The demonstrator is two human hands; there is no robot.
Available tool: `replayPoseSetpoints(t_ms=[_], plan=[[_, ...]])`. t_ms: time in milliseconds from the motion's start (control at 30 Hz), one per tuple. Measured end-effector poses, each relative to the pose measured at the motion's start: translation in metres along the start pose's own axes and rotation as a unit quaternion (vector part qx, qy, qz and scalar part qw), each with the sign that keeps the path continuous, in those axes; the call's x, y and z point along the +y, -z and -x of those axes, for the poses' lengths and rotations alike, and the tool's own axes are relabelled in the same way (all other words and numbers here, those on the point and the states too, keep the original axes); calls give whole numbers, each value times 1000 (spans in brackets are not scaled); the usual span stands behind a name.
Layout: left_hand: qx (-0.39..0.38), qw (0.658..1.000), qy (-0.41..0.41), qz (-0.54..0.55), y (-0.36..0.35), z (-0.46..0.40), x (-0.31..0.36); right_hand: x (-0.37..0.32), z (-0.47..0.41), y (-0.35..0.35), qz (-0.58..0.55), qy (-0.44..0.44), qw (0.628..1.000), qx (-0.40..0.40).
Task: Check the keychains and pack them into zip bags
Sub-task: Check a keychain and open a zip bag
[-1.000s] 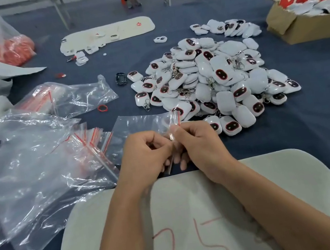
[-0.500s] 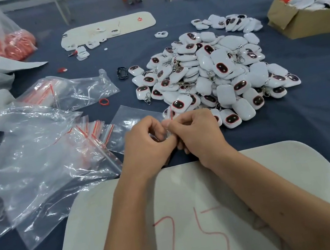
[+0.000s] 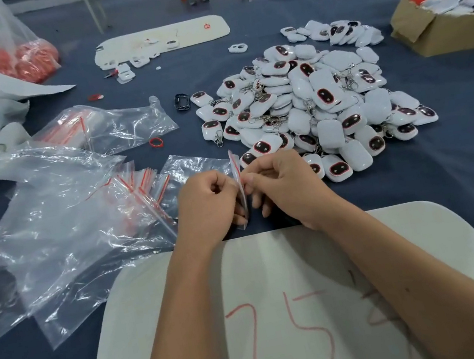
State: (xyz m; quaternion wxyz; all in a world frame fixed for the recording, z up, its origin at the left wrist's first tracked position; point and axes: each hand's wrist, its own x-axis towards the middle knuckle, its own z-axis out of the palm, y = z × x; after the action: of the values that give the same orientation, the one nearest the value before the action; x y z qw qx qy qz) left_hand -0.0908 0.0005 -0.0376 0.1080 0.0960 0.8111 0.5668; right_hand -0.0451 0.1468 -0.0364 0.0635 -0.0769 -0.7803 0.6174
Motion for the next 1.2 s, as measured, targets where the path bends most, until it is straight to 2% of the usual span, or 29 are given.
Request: replayPoseSetpoints(t_ms=[400,633,767,900,1000,1200], plan=[[30,997,-56,-43,-4,3,0,1,1,-2,33,7,999,40],[171,981,-81,-39,-2,1,3,4,2,-10,80,23,991,102],[135,984,-86,-79,-9,5,2,3,3,-12,113,59,989,76],[150,975,-91,-132,-10,1,-2,5,4,-10,144,105,982,63],[169,968,-73,-173,-9,-1,-2,6,3,-11,148,103,981,69],[147,950,-17,-273,-7,1,5,8,2,-12,149,94,982,75]])
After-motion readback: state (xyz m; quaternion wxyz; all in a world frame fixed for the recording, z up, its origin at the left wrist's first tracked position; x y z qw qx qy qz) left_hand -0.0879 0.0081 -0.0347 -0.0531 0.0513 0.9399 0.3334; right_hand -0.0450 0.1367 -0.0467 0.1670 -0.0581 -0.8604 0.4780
